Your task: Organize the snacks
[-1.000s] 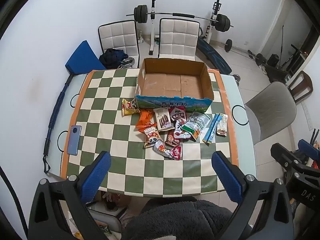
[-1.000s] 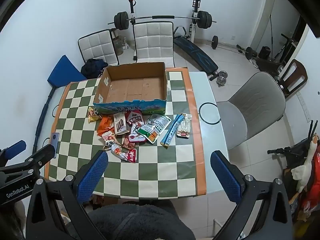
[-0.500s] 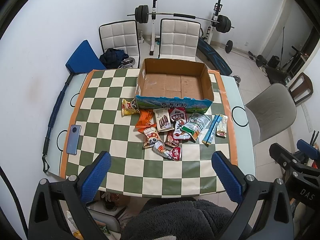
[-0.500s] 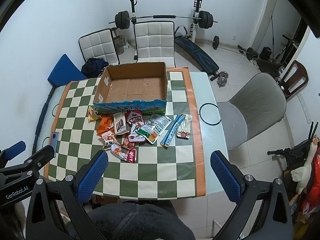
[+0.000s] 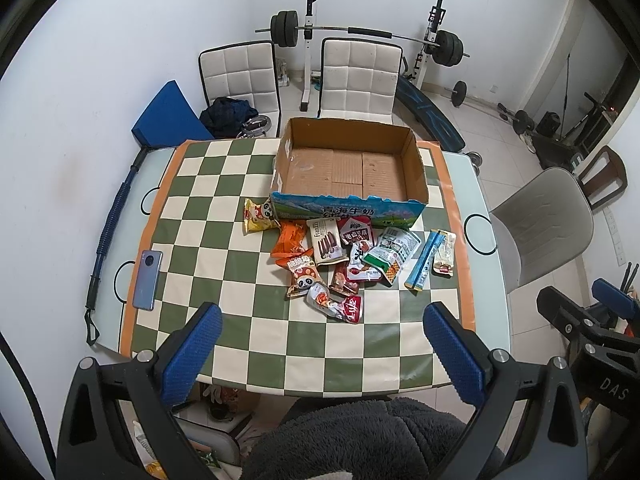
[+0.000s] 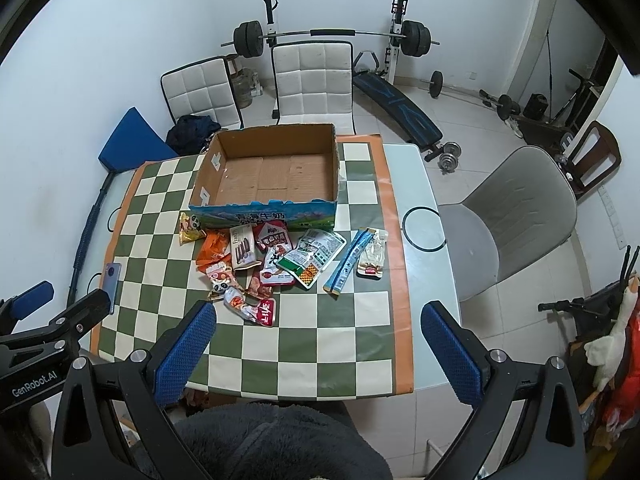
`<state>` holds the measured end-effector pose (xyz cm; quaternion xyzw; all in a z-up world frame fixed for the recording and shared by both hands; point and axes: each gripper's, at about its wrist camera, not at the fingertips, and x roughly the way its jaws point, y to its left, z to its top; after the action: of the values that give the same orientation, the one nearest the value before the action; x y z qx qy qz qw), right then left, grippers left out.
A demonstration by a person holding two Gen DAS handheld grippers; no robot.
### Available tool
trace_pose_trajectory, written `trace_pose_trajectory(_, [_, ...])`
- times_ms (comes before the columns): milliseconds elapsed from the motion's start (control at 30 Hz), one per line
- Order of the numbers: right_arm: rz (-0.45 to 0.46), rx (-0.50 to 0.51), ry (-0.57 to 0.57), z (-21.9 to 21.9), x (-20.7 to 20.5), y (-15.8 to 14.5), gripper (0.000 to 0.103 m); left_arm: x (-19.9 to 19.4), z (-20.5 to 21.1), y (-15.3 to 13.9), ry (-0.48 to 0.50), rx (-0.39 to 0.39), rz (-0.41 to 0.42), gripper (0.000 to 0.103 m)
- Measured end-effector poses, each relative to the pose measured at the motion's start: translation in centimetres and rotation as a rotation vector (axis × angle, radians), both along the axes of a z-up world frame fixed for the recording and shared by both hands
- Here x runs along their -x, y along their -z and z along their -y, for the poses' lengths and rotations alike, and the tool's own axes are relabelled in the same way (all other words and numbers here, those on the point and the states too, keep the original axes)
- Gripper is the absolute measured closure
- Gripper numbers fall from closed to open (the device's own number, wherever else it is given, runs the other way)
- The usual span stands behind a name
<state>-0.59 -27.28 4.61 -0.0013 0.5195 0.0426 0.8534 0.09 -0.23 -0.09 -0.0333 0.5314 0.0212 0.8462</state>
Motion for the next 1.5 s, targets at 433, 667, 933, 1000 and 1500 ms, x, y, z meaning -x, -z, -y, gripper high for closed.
trace_pose_trajectory(433, [-0.002, -0.006, -0.012, -0.3, -0.2, 0.0, 0.000, -0.2, 0.4, 0.1, -0.003, 0.002, 0.004, 0.000])
trace_pose_trajectory(667, [-0.002, -0.007, -0.014, -0.3, -0.2, -0.1, 0.000, -1.0, -0.2, -0.6, -0.004, 0.004, 0.006, 0.000])
trace_pose_trajectory(933, [-0.001, -0.008, -0.013, -0.3, -0.3, -0.1, 0.000, -1.0, -0.2, -0.5, -0.007, 0.004, 0.015, 0.000])
trace_pose_trajectory(1000, [-0.001, -0.008, -0.012, -0.4, -0.3, -0.2, 0.000, -1.1, -0.2, -0.6, -0.005, 0.004, 0.016, 0.000])
trace_pose_trajectory(1500, [-0.004, -0.014, -0.014, -0.5, -0.8, -0.5, 0.000, -1.2, -0.3, -0.7, -0.007, 0.003, 0.020, 0.000])
